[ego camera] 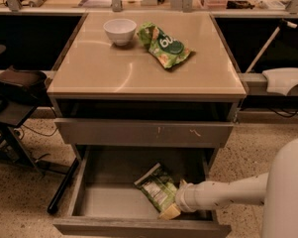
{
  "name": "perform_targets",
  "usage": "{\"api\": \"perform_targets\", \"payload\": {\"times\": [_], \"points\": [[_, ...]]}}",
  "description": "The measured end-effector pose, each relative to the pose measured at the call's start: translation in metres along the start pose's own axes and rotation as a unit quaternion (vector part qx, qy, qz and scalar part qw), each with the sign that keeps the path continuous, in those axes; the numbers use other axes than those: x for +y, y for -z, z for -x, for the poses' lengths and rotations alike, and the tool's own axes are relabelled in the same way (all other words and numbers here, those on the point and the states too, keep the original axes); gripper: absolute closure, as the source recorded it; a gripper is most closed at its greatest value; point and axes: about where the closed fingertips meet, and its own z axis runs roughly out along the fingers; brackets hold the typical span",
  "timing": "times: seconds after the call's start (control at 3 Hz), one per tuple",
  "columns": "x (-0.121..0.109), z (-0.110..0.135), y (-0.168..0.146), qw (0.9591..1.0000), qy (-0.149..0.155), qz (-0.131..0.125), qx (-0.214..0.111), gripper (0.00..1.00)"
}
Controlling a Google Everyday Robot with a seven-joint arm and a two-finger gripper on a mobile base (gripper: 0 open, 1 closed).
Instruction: Pick green jalapeno chip bag from middle drawer and place on counter
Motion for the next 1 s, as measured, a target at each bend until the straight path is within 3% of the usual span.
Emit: {"api": "perform_targets", "payload": {"times": [0.33, 1.0], "points": [[0.0010, -0.0010, -0.0018, 1.0000, -0.001, 0.001, 0.000, 0.00], [0.0011, -0.0010, -0.0018, 1.0000, -0.001, 0.001, 0.000, 0.42]]}}
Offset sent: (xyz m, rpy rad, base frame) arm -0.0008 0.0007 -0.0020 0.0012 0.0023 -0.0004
